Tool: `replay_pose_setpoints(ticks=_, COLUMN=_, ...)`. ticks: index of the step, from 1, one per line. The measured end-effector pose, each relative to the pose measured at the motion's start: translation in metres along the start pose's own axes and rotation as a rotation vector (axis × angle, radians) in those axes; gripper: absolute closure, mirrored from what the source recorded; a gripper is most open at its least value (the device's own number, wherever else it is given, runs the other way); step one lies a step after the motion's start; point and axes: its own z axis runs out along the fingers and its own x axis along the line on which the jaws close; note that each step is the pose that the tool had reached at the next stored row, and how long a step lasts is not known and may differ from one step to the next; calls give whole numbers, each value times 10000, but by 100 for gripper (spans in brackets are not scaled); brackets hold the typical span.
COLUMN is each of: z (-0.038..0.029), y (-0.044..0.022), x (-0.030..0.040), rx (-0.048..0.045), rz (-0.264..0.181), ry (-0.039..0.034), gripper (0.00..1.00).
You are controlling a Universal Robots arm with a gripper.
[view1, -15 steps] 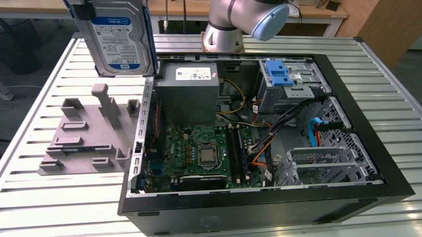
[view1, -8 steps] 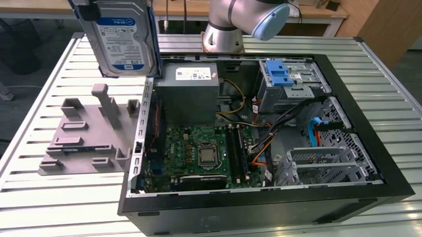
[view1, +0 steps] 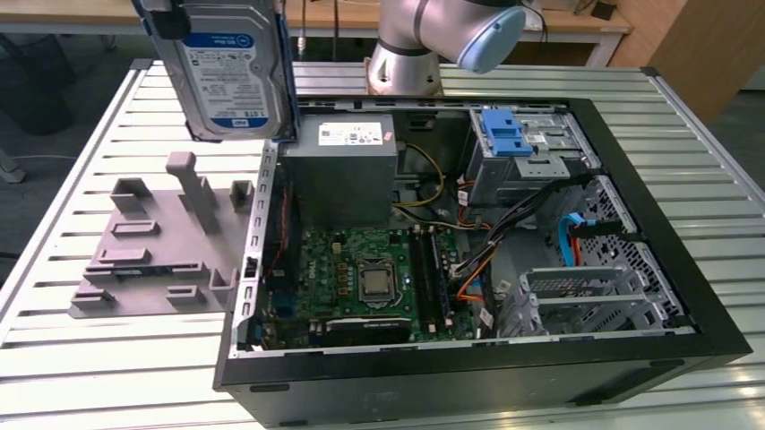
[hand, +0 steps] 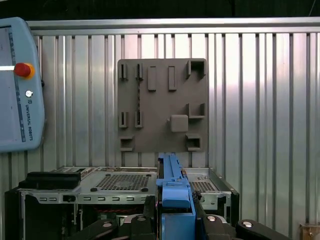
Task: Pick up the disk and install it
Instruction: 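Pick up the disk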
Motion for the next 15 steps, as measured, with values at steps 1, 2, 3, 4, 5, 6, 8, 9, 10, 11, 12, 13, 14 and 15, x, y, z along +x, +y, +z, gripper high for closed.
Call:
replay_pose_setpoints(ticks=1, z=0, y=-9, x=2, rx=0, rz=0, ry=0, gripper=64)
replay_pose_setpoints(ticks=2, z=0, y=-17, x=4, rx=-1, rz=0, ry=0, gripper=64)
replay_pose_setpoints(ticks=3, z=0, y=-26, x=6, rx=0, rz=0, ry=-1, gripper=64)
replay_pose_setpoints(ticks=4, z=1, y=-34, x=7, rx=0, rz=1, ry=-1, gripper=64)
replay_pose_setpoints(ticks=5, z=1, y=-43, x=9, rx=0, rz=0, ry=-2, gripper=64)
replay_pose_setpoints(ticks=6, z=1, y=-50, x=11, rx=0, rz=0, ry=-2, gripper=64)
replay_pose_setpoints(ticks=8, z=1, y=-66, x=14, rx=0, rz=0, ry=-3, gripper=64)
replay_pose_setpoints(ticks=9, z=2, y=-74, x=16, rx=0, rz=0, ry=-3, gripper=64)
replay_pose_setpoints(ticks=10, z=2, y=-83, x=18, rx=0, rz=0, ry=-4, gripper=64)
replay_pose_setpoints(ticks=11, z=2, y=-92, x=19, rx=0, rz=0, ry=-3, gripper=64)
replay_pose_setpoints(ticks=12, z=2, y=-100, x=21, rx=-1, rz=0, ry=-4, gripper=64)
replay_pose_setpoints(ticks=13, z=2, y=-109, x=23, rx=0, rz=1, ry=-4, gripper=64)
replay_pose_setpoints(ticks=14, z=2, y=-118, x=25, rx=-1, rz=1, ry=-4, gripper=64)
replay_pose_setpoints(ticks=15, z=3, y=-128, x=27, rx=0, rz=1, ry=-6, gripper=64)
